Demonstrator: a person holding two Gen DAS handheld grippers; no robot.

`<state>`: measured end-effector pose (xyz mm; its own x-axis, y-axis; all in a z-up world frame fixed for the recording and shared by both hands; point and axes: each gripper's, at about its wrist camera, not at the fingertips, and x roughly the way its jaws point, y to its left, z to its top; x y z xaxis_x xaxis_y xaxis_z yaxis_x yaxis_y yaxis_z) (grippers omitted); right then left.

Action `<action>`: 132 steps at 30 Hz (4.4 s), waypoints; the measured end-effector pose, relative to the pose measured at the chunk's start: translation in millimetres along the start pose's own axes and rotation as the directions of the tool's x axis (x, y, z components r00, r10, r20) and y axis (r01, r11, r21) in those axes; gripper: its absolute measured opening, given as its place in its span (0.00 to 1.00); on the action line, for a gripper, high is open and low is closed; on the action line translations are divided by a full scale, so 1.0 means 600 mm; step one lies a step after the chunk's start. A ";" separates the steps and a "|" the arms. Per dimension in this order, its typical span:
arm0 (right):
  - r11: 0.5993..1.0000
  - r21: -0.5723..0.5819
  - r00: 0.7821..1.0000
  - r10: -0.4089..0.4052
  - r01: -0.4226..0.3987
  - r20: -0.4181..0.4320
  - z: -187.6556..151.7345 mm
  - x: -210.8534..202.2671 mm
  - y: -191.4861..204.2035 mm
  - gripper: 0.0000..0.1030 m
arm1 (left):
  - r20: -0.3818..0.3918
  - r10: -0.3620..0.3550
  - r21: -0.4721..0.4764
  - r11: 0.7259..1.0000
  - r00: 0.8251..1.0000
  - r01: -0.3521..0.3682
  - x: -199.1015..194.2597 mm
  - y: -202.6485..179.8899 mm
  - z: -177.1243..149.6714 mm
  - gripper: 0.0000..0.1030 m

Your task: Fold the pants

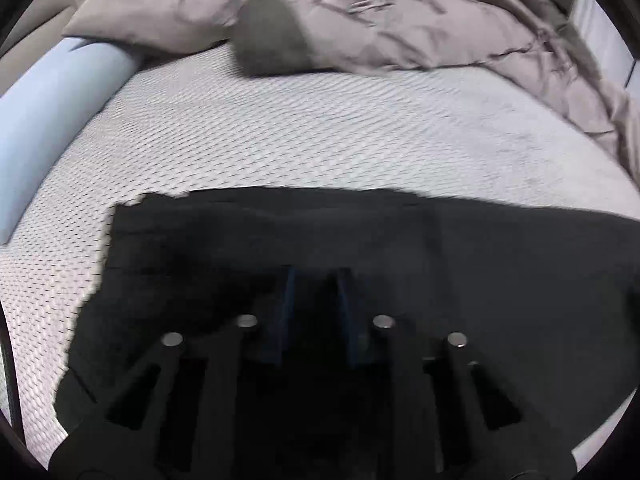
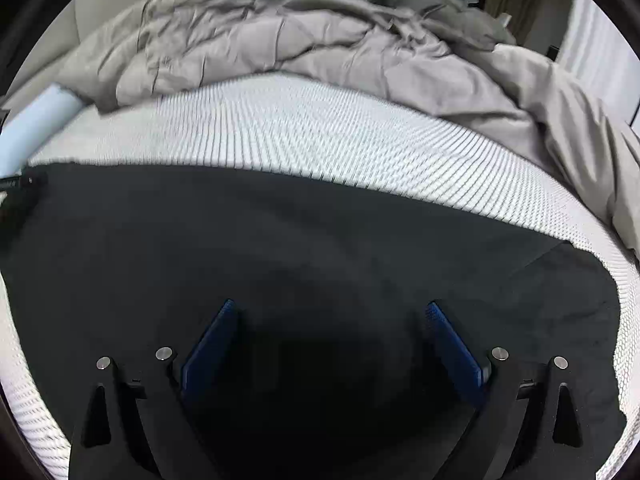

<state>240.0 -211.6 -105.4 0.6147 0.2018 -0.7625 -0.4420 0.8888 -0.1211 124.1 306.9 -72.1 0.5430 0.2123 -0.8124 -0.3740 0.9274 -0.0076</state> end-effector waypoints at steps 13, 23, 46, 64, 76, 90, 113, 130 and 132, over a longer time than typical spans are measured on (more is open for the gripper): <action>0.999 -0.004 0.999 -0.035 0.035 -0.019 -0.011 0.005 -0.008 0.94 | 0.033 -0.093 0.133 0.987 0.995 0.087 -0.071 0.021 -0.112 0.36; 0.999 -0.009 0.999 -0.033 0.033 -0.005 -0.016 -0.005 0.000 0.94 | 0.105 -0.192 0.055 0.981 0.976 0.188 -0.150 0.075 -0.143 0.30; 0.995 0.031 0.995 -0.094 0.094 -0.024 -0.188 -0.118 -0.203 0.94 | -0.010 -0.475 0.340 0.826 0.880 0.450 -0.169 -0.323 -0.173 0.72; 0.998 0.009 0.997 -0.069 0.069 -0.021 -0.203 -0.130 -0.172 0.92 | -0.201 -0.482 0.572 0.649 0.852 0.502 -0.141 -0.653 -0.236 0.80; 0.709 0.690 0.988 0.077 -0.147 0.131 -0.365 -0.214 -0.444 0.92 | -0.141 -0.621 0.489 0.633 0.771 0.600 -0.167 -0.665 -0.210 0.82; 0.498 0.793 0.932 0.100 -0.350 0.349 -0.278 -0.117 -0.483 0.21 | -0.143 -0.572 0.490 0.668 0.808 0.560 -0.141 -0.666 -0.213 0.84; 0.950 0.183 0.965 0.231 -0.252 0.127 -0.154 -0.182 -0.182 0.70 | -0.279 -0.755 -0.007 0.620 0.593 0.785 -0.022 -0.603 -0.129 0.68; 0.947 0.186 0.965 0.259 -0.262 0.038 -0.171 -0.123 -0.181 0.67 | -0.319 -0.806 -0.187 0.569 0.498 0.801 0.029 -0.568 -0.119 0.61; 0.947 0.183 0.965 0.261 -0.264 0.037 -0.176 -0.127 -0.182 0.67 | -0.312 -0.827 -0.209 0.539 0.467 0.816 0.035 -0.586 -0.114 0.67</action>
<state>172.6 -367.4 -101.4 0.5017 0.4422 -0.7435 -0.4615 0.8638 0.2023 215.4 -35.7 -126.5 0.3280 -0.7644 -0.5551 0.0842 0.6089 -0.7888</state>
